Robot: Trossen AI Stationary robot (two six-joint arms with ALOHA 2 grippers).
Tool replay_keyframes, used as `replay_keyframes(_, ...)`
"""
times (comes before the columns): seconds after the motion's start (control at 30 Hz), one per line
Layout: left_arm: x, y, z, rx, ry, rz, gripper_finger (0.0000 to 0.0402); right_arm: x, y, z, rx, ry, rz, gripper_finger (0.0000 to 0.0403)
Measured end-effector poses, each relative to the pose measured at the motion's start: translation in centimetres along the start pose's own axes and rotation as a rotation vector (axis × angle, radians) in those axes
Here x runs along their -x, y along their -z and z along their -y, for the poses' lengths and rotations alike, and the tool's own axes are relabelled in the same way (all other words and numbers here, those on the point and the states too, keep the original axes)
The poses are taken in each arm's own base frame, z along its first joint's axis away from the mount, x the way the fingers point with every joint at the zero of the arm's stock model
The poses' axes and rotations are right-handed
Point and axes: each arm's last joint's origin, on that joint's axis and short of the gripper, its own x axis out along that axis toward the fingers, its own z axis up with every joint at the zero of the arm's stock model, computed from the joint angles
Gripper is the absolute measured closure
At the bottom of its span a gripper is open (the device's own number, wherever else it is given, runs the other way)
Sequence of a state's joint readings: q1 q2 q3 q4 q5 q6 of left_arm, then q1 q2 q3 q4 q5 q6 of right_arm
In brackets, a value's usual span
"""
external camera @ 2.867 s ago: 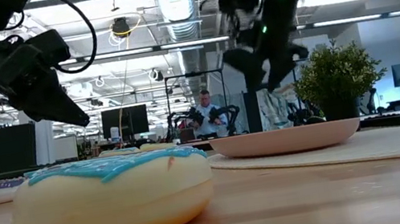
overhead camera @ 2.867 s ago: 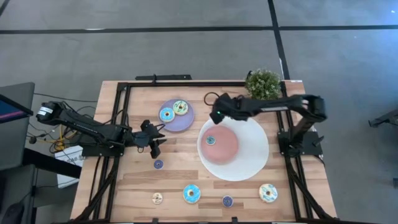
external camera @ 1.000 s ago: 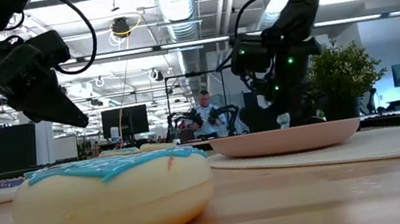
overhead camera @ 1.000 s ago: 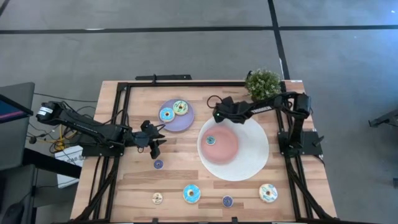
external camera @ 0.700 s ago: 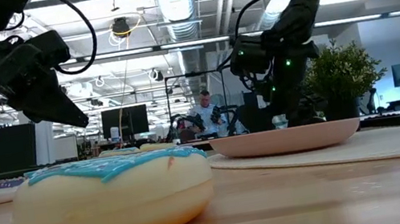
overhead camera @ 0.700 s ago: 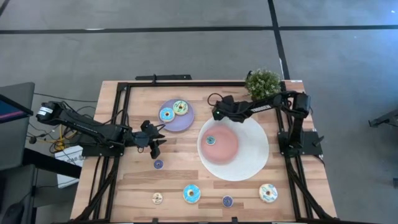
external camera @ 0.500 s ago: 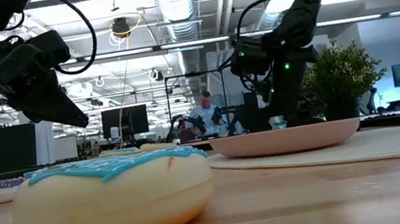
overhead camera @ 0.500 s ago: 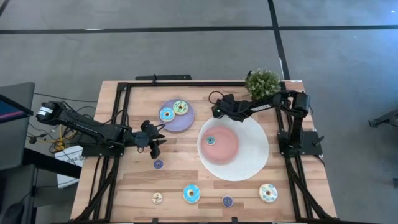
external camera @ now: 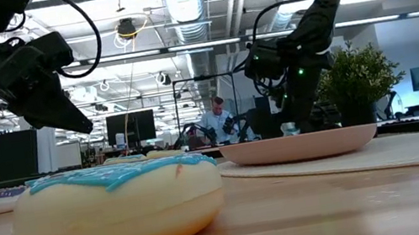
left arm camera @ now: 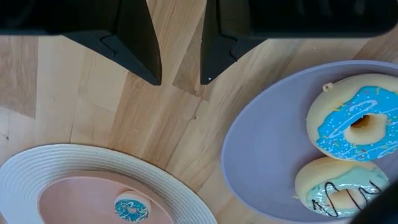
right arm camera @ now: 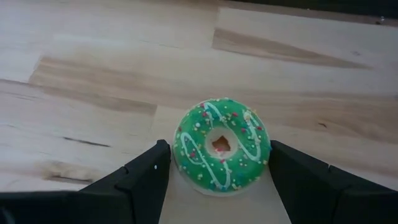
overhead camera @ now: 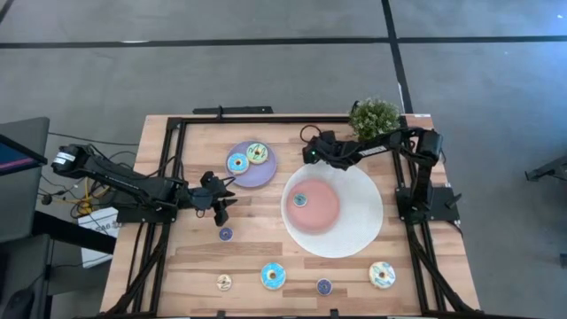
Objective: Pick & Place donuts
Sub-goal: Put the small green donut on the pink plate
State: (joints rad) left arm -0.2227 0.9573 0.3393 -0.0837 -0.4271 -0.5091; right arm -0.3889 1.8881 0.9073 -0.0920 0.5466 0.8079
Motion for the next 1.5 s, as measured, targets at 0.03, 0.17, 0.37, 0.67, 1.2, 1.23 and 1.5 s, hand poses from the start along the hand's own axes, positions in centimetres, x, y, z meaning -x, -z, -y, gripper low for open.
replay_keyframes(0.03, 0.0, 0.0, 0.0, 0.0, 0.0, 0.0, 0.03, 0.0, 0.0, 0.0, 0.001, -0.004, 0.001, 0.0147)
replay_keyframes(0.17, 0.0, 0.0, 0.0, 0.0, 0.0, 0.0, 0.03, 0.1, 0.1, -0.2, 0.008, -0.008, 0.001, 0.0151)
replay_keyframes(0.37, 0.0, 0.0, 0.0, 0.0, 0.0, 0.0, 0.03, 0.1, 0.2, -0.2, 0.011, -0.009, 0.0, 0.0182)
replay_keyframes(0.67, 0.0, 0.0, 0.0, 0.0, 0.0, -0.001, 0.03, 0.3, 0.2, -0.3, 0.081, -0.011, -0.001, 0.0223)
replay_keyframes(1.2, 0.0, -0.1, 0.0, 0.006, 0.006, 0.004, 0.03, 11.5, 3.0, -2.1, 0.373, -0.188, -0.02, 0.0232)
replay_keyframes(1.23, 0.0, -0.1, 0.0, 0.006, 0.005, 0.005, 0.03, 12.4, 3.3, -2.1, 0.396, -0.212, -0.025, 0.0234)
replay_keyframes(1.5, 0.0, -0.2, 0.1, 0.015, 0.016, 0.021, 0.03, 17.0, 7.6, -3.3, 0.462, -0.35, -0.027, 0.0251)
